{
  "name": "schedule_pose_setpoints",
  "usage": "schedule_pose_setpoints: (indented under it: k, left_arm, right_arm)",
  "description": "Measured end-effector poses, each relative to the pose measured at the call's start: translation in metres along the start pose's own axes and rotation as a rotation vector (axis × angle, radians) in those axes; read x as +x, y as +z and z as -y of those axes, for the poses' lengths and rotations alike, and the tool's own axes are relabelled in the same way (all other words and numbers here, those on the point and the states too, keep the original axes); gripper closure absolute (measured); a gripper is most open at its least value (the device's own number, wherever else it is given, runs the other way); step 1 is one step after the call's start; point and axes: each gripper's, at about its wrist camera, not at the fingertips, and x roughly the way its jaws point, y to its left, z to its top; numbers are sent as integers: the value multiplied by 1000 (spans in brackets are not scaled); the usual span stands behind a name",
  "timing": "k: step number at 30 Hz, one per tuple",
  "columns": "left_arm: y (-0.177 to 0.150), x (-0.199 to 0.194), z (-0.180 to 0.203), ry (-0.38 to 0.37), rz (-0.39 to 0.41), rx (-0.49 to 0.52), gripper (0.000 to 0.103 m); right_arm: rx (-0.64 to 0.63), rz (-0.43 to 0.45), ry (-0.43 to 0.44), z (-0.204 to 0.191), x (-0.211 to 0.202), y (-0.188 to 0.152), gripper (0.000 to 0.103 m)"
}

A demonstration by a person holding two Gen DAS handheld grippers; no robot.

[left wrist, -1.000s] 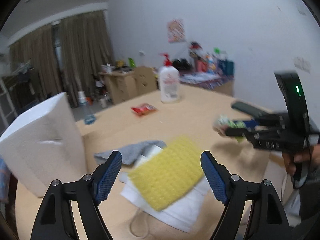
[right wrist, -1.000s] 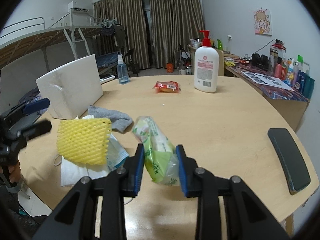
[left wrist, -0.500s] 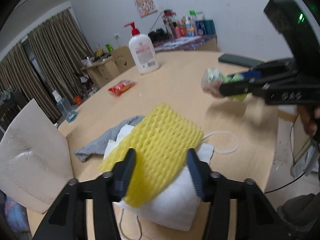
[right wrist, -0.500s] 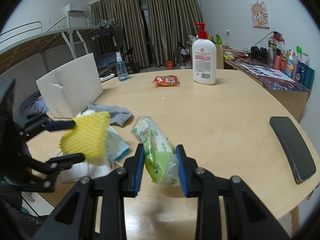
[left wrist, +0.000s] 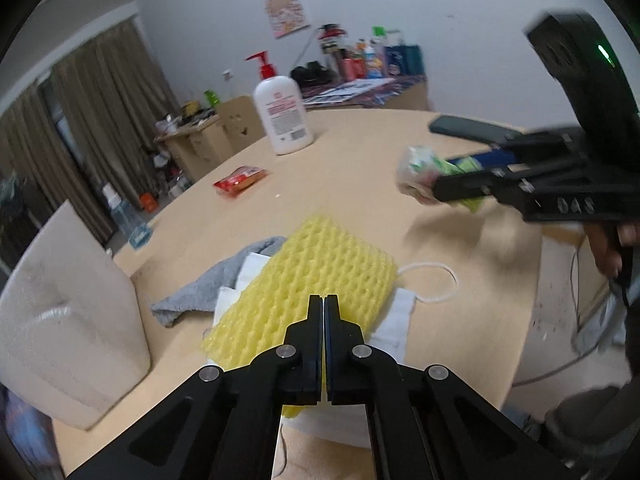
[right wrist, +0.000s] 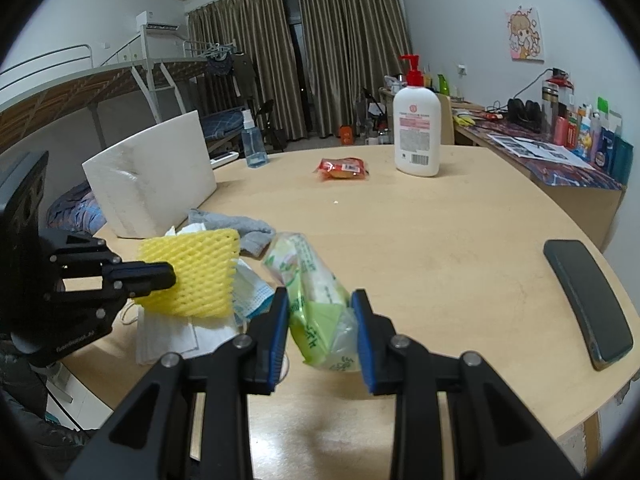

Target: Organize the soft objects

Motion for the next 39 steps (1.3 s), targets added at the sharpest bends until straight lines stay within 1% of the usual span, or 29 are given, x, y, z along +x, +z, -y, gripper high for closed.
schedule_pose_setpoints:
  k: [2, 4, 5, 6, 7, 8, 9, 10, 11, 13, 15, 17, 19, 20, 21, 23, 24, 26, 30, 32, 35, 37, 39]
  left_arm:
    - [-3, -4, 7, -2, 1, 47, 101]
    - [-4, -5, 16, -1, -1, 100, 96]
    - [-5, -5, 19, 8, 1, 114, 88]
    - [-5, -5, 23, 19, 0, 132, 75]
    - [-6, -5, 25, 20, -2, 138, 66]
    - [-6, -4, 26, 22, -2, 143, 46]
    - [-6, -3, 27, 32, -2, 147, 33]
    - [-7, -2, 28, 47, 1, 153, 31]
    - [-7, -2, 29, 66, 14, 162, 31]
    - [-7, -1, 29, 67, 23, 164, 31]
    - [-7, 6, 28, 80, -3, 162, 31]
    - [-8, 15, 30, 113, -30, 193, 33]
    - [-10, 25, 33, 171, -53, 234, 52]
    - [-10, 29, 32, 184, -69, 241, 68]
    - [-10, 34, 30, 186, -86, 239, 80]
    - [-9, 38, 23, 189, -108, 203, 90]
    - [-7, 37, 17, 195, -102, 170, 92]
    - [-5, 32, 8, 184, -86, 126, 94]
    - [-4, 18, 1, 157, -36, 80, 94]
    - [0, 5, -6, 145, 16, 24, 94]
    - [6, -22, -24, 105, 110, -98, 94]
    - [8, -41, -34, 96, 169, -157, 94]
    - [8, -63, -44, 81, 249, -215, 94]
  right_arm:
    - [-5, 1, 2, -2, -1, 0, 68]
    - [-4, 1, 7, -3, -1, -1, 68]
    - [-4, -1, 8, -3, -1, -1, 68]
    - [-5, -2, 7, -3, 0, -2, 68]
    - [-6, -2, 8, -4, 0, -2, 68]
    - [-5, -3, 11, -4, 0, -2, 68]
    - [-6, -3, 12, -4, 0, -2, 68]
    - [-6, -3, 12, -4, -1, -3, 68]
    - [-5, -4, 14, -5, -1, -3, 68]
    - [-6, -4, 14, -4, 0, -3, 68]
    - [-1, -3, 19, -4, -1, -3, 68]
    - [-4, 0, 20, -5, -1, -3, 68]
    - [-1, 0, 24, -5, -2, -4, 68]
    - [0, -1, 22, -5, -1, -4, 68]
    - [1, -2, 22, -5, -1, -5, 68]
    - [5, -1, 23, -5, -2, -5, 68]
    - [4, -1, 24, -5, -2, -5, 68]
    - [4, 0, 23, -5, -2, -5, 68]
    - [4, 6, 18, -6, -5, -4, 68]
    - [4, 13, 17, -8, -7, -2, 68]
    - [-6, 32, 19, -14, -12, 2, 68]
    - [-17, 45, 23, -18, -17, 6, 68]
    - [-28, 68, 27, -25, -22, 12, 68]
